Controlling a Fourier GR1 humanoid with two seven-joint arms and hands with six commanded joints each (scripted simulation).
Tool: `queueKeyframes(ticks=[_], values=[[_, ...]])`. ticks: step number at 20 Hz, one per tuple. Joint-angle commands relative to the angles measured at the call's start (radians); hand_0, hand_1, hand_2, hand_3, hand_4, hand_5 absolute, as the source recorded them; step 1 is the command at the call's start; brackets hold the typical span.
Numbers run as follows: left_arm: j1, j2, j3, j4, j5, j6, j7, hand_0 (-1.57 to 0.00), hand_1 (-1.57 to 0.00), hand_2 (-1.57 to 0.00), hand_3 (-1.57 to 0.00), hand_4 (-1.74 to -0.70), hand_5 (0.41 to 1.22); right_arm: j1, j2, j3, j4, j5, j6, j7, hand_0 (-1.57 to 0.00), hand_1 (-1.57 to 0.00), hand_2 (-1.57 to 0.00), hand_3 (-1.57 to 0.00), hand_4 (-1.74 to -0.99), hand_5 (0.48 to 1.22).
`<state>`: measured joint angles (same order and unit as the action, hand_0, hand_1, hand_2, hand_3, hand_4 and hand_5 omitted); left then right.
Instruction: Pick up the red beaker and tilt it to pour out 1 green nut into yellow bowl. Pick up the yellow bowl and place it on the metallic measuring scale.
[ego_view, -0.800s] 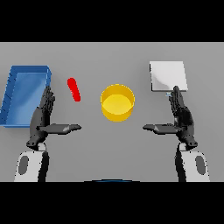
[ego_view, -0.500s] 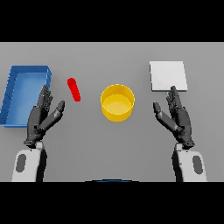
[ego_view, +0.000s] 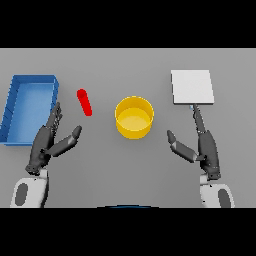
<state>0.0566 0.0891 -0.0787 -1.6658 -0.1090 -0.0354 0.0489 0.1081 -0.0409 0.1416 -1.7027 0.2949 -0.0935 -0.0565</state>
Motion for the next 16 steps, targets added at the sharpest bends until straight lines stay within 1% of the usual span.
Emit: queueKeyframes(ticks=[1,2,3,5,7,10,11,13,14,15,16], values=[[-0.014,-0.002,-0.001,0.03,-0.008,0.0,-0.006,0.0,0.0,0.0,0.0,-1.16,0.604,-0.01,0.006,-0.003,0.006,-0.018,0.009,0.008,0.0,0.0,0.0,0.0,-1.212,0.607],[-0.038,-0.014,-0.004,0.066,-0.022,0.01,-0.01,0.0,0.0,0.0,0.0,-1.17,0.605,0.005,0.007,0.003,-0.002,-0.022,0.016,-0.016,0.0,0.0,0.0,0.0,-1.224,0.611],[-0.07,-0.02,-0.001,0.106,-0.027,0.014,-0.025,0.0,0.0,0.0,0.0,-1.19,0.611,0.001,-0.002,-0.002,-0.007,-0.016,0.014,-0.003,0.0,0.0,0.0,0.0,-1.23,0.617],[-0.126,-0.024,0.005,0.187,-0.047,0.025,-0.052,0.0,0.0,0.0,0.0,-1.22,0.622,0.004,-0.008,-0.002,-0.009,-0.02,0.023,-0.008,0.0,0.0,0.0,0.0,-1.246,0.627],[-0.185,-0.021,0.021,0.264,-0.063,0.043,-0.065,0.0,0.0,0.0,0.0,-1.23,0.629,-0.003,0.005,-0.001,0.011,-0.024,0.019,-0.02,0.0,0.0,0.0,0.0,-1.26,0.633],[-0.248,-0.028,0.03,0.35,-0.066,0.043,-0.094,0.0,0.0,0.0,0.0,-1.25,0.65,-0.012,0.001,-0.012,0.012,-0.042,0.025,-0.03,0.0,0.0,0.0,0.0,-1.28,0.634],[-0.267,-0.025,0.037,0.374,-0.071,0.05,-0.106,0.0,0.0,0.0,0.0,-1.25,0.66,-0.003,-0.005,-0.012,0.012,-0.035,0.023,-0.038,0.0,0.0,0.0,0.0,-1.281,0.635],[-0.315,-0.027,0.054,0.426,-0.068,0.059,-0.114,0.0,0.0,0.0,0.0,-1.27,0.673,-0.018,-0.003,-0.011,0.021,-0.032,0.022,-0.03,0.0,0.0,0.0,0.0,-1.274,0.635],[-0.332,-0.031,0.057,0.452,-0.066,0.057,-0.125,0.0,0.0,0.0,0.0,-1.27,0.677,-0.009,-0.002,-0.007,0.015,-0.03,0.023,-0.044,0.0,0.0,0.0,0.0,-1.268,0.635],[-0.356,-0.028,0.064,0.473,-0.06,0.051,-0.124,0.0,0.0,0.0,0.0,-1.28,0.68,-0.008,-0.007,-0.014,0.011,-0.035,0.022,-0.038,0.0,0.0,0.0,0.0,-1.267,0.635],[-0.379,-0.027,0.069,0.5,-0.063,0.054,-0.114,0.0,0.0,0.0,0.0,-1.28,0.682,-0.01,0.001,-0.011,0.024,-0.029,0.016,-0.032,0.0,0.0,0.0,0.0,-1.266,0.635]])
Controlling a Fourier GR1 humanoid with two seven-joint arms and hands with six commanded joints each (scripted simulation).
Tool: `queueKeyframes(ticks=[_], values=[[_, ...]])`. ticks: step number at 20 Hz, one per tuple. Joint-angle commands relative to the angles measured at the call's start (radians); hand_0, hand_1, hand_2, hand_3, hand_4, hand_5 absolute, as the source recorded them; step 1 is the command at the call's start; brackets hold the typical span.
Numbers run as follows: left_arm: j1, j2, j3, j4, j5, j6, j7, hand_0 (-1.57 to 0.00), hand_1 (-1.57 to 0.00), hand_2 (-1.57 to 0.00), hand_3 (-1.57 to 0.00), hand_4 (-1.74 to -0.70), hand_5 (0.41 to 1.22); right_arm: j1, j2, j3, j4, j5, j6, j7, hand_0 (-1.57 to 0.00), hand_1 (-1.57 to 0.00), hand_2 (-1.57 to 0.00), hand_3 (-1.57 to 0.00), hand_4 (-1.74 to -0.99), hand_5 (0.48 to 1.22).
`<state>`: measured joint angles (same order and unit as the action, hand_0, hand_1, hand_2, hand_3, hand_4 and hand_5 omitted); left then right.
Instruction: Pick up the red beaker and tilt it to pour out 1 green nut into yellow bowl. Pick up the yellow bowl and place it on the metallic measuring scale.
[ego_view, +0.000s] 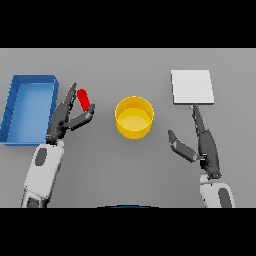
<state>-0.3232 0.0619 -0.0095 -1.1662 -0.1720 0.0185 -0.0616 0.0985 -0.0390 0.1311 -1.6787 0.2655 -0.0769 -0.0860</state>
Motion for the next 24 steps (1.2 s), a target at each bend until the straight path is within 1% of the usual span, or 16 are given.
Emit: queueKeyframes(ticks=[1,2,4,9,11,12,14,16,17,18,19,20,21,22,23,24], values=[[-0.017,0.0,0.005,0.023,0.001,0.0,-0.013,0.0,0.0,0.0,0.0,-1.29,0.685,-0.003,-0.006,-0.007,-0.006,-0.009,0.004,0.004,0.0,0.0,0.0,0.0,-1.269,0.638],[-0.037,-0.001,0.009,0.054,-0.001,-0.001,-0.011,0.0,0.0,0.0,0.0,-1.29,0.688,0.005,-0.008,0.001,-0.019,-0.003,0.007,-0.005,0.0,0.0,0.0,0.0,-1.267,0.64],[-0.052,-0.005,0.005,0.083,-0.014,0.008,-0.037,0.0,0.0,0.0,0.0,-1.3,0.691,-0.005,-0.004,-0.002,-0.022,-0.004,0.003,0.012,0.0,0.0,0.0,0.0,-1.272,0.644],[-0.148,-0.006,0.033,0.189,-0.011,0.015,-0.028,0.0,0.0,0.0,0.0,-1.29,0.683,0.004,-0.01,-0.008,-0.029,-0.019,0.013,0.006,0.0,0.0,0.0,0.0,-1.268,0.641],[-0.171,-0.008,0.045,0.24,-0.006,0.011,-0.052,0.0,0.0,0.0,0.0,-1.3,0.686,0.009,-0.002,-0.005,-0.028,-0.018,0.008,0.007,0.0,0.0,0.0,0.0,-1.268,0.639],[-0.179,-0.004,0.053,0.248,0.004,0.002,-0.067,0.0,0.0,0.0,0.0,-1.31,0.688,-0.009,-0.01,-0.018,-0.019,-0.027,0.01,0.021,0.0,0.0,0.0,0.0,-1.269,0.64],[-0.194,-0.011,0.06,0.281,0.007,0.003,-0.109,0.0,0.0,0.0,0.0,-1.33,0.695,0.006,-0.013,-0.013,-0.024,-0.017,0.008,0.01,0.0,0.0,0.0,0.0,-1.264,0.64],[-0.202,-0.028,0.07,0.296,0.015,0.015,-0.12,0.0,0.0,0.0,0.0,-1.35,0.704,0.005,-0.015,-0.012,-0.024,-0.013,0.008,0.01,0.0,0.0,0.0,0.0,-1.261,0.641],[-0.206,-0.037,0.08,0.302,0.027,0.019,-0.136,0.0,-0.03,-0.07,-0.03,-1.38,0.724,0.011,-0.012,-0.006,-0.031,-0.009,0.007,0.008,0.0,0.0,0.0,0.0,-1.259,0.642],[-0.215,-0.037,0.096,0.311,0.038,0.026,-0.142,-0.12,-0.15,-0.18,-0.12,-1.41,0.75,0.017,-0.012,-0.007,-0.039,-0.013,0.008,0.004,0.0,0.0,0.0,0.0,-1.26,0.642],[-0.239,-0.039,0.111,0.336,0.047,0.035,-0.127,-0.29,-0.33,-0.36,-0.29,-1.45,0.783,0.018,-0.015,-0.008,-0.03,-0.004,0.003,0.002,0.0,0.0,0.0,0.0,-1.258,0.644],[-0.257,-0.042,0.119,0.354,0.046,0.05,-0.11,-0.44,-0.48,-0.52,-0.55,-1.45,0.871,0.027,-0.012,-0.001,-0.035,0.004,0.0,0.002,0.0,0.0,0.0,0.0,-1.257,0.645],[-0.254,-0.044,0.111,0.354,0.032,0.063,-0.115,-0.66,-0.7,-0.73,-0.72,-1.5,0.941,0.012,-0.012,-0.006,-0.033,0.002,-0.001,0.018,0.0,0.0,0.0,0.0,-1.255,0.644],[-0.26,-0.042,0.106,0.361,0.022,0.068,-0.111,-0.84,-0.87,-0.9,-0.84,-1.54,0.997,0.011,-0.011,-0.004,-0.034,0.001,0.0,0.021,0.0,0.0,0.0,0.0,-1.256,0.646],[-0.263,-0.044,0.098,0.37,0.01,0.066,-0.138,-0.99,-1.01,-1.03,-0.93,-1.57,1.042,0.02,-0.006,-0.005,-0.03,-0.007,0.002,0.005,0.0,0.0,0.0,0.0,-1.254,0.645],[-0.272,-0.041,0.094,0.387,0.006,0.062,-0.161,-1.11,-1.12,-1.14,-0.97,-1.6,1.078,0.013,-0.001,-0.004,-0.023,-0.001,-0.005,0.012,0.0,0.0,0.0,0.0,-1.252,0.644]])
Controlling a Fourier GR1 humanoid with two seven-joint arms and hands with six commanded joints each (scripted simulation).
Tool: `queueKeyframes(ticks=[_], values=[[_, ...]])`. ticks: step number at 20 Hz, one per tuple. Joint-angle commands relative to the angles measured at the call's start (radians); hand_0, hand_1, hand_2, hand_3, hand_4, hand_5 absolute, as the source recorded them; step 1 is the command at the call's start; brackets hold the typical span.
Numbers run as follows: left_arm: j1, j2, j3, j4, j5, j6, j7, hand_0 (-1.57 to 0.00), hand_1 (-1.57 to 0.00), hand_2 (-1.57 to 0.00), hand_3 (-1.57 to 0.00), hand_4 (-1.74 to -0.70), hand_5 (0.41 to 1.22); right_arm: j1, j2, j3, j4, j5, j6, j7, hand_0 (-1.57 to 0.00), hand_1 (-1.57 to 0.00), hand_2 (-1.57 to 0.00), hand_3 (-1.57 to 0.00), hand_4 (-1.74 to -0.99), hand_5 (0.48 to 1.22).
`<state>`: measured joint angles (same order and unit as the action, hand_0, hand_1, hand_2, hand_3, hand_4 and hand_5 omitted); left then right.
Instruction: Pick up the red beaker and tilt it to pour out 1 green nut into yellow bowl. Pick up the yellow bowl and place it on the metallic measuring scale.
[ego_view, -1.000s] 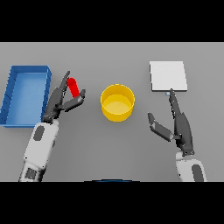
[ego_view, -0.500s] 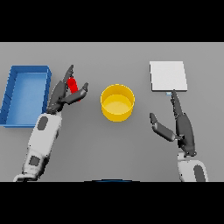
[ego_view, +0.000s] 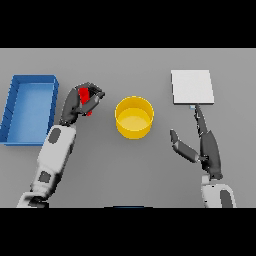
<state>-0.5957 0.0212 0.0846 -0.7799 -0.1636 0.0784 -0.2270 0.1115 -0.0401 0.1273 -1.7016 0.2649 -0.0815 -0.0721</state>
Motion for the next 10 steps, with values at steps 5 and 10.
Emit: queueKeyframes(ticks=[5,10], values=[[0.009,-0.015,-0.014,-0.019,-0.014,0.019,0.025,-1.42,-1.42,-1.43,-1.38,-1.55,1.159,0.004,-0.005,-0.011,-0.005,-0.017,0.005,-0.002,0.0,0.0,0.0,0.0,-1.258,0.644],[-0.009,-0.024,0.01,-0.065,0.056,0.048,0.018,-1.52,-1.52,-1.52,-1.51,-1.68,1.122,-0.005,0.0,-0.002,-0.003,0.0,-0.003,0.004,0.0,0.0,0.0,0.0,-1.258,0.646]])
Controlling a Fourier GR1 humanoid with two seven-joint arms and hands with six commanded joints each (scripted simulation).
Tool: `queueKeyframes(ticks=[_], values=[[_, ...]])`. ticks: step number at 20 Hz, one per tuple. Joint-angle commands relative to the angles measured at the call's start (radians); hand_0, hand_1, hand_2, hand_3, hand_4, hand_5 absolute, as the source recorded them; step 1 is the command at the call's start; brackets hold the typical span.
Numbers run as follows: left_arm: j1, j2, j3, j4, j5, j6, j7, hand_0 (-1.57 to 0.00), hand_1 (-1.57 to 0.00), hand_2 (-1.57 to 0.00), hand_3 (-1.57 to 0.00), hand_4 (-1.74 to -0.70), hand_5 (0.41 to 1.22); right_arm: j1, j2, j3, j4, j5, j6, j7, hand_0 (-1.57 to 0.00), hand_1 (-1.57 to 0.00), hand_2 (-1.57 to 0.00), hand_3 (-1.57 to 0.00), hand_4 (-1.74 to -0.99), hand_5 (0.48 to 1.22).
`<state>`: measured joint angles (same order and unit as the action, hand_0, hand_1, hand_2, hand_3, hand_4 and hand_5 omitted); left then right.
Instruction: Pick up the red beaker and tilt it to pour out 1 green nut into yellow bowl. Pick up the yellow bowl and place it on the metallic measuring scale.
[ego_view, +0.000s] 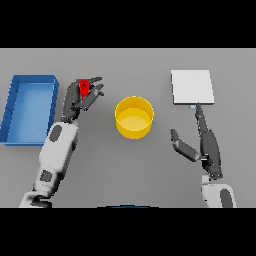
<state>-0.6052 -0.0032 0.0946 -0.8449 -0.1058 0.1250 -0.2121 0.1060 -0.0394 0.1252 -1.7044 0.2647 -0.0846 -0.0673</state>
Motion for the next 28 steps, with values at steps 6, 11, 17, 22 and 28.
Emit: queueKeyframes(ticks=[6,11,17,22,28], values=[[0.015,0.07,-0.126,-0.172,-0.076,-0.007,0.1,-1.56,-1.56,-1.56,-1.55,-1.72,1.117,0.022,-0.008,0.012,-0.013,0.013,0.007,-0.031,0.0,0.0,0.0,0.0,-1.261,0.661],[-0.015,0.138,-0.263,-0.197,-0.194,-0.046,0.231,-1.56,-1.56,-1.56,-1.56,-1.73,1.117,0.014,-0.017,0.007,-0.016,0.022,0.003,-0.008,0.0,0.0,0.0,0.0,-1.256,0.676],[-0.045,0.209,-0.385,-0.236,-0.312,-0.057,0.353,-1.57,-1.57,-1.57,-1.57,-1.74,1.128,0.029,-0.009,0.017,-0.032,0.023,0.006,0.001,0.0,0.0,0.0,0.0,-1.254,0.683],[-0.138,0.272,-0.576,-0.2,-0.526,-0.096,0.439,-1.57,-1.57,-1.57,-1.57,-1.74,1.145,0.021,-0.007,0.017,-0.026,0.016,0.013,0.008,0.0,0.0,0.0,0.0,-1.262,0.694],[-0.254,0.313,-0.715,-0.156,-0.662,-0.175,0.427,-1.57,-1.57,-1.57,-1.57,-1.65,1.201,0.032,-0.001,0.024,-0.04,0.021,0.01,0.003,0.0,0.0,0.0,0.0,-1.284,0.705]])
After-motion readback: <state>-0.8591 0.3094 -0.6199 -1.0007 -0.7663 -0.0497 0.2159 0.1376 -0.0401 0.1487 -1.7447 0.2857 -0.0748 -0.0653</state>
